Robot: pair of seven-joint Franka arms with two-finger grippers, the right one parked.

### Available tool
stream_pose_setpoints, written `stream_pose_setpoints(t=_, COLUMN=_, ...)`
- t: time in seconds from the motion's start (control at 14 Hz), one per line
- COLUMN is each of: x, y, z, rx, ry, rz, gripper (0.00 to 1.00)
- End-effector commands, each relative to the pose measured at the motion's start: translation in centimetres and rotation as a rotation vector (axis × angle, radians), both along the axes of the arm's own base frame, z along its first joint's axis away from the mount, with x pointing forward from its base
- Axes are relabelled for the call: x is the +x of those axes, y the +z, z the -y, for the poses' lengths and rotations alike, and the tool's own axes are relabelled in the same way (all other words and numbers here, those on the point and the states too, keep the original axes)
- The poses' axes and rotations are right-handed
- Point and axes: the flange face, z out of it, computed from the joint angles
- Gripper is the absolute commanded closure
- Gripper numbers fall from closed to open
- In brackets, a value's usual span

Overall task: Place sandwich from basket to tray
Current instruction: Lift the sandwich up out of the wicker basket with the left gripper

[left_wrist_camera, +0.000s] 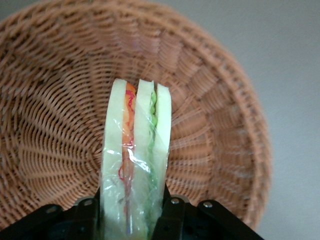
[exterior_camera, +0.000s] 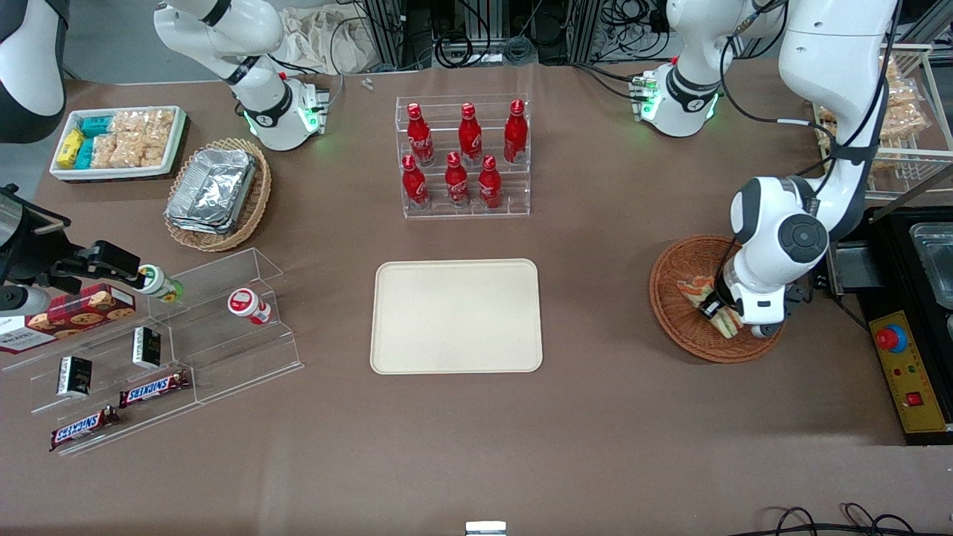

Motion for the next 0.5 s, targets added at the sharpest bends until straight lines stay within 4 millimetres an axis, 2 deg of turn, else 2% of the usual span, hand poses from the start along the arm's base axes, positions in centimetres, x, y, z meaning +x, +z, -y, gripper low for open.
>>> stream_pose_setpoints(t=0.0, x=1.8, y=5.4, z=0.7, rx=0.006, ry=0.018, rz=-0.012, gripper=1.00)
stream_pose_setpoints(t=0.21, x=4.6, y=13.6, z=1.9, rx=0.021, ry=-0.043, rz=-0.107, gripper=1.00)
stream_pose_setpoints(t=0.43, x=5.6, y=23.3, z=3.2, rx=0.004, ry=-0.229, rz=-0.168, gripper=1.00)
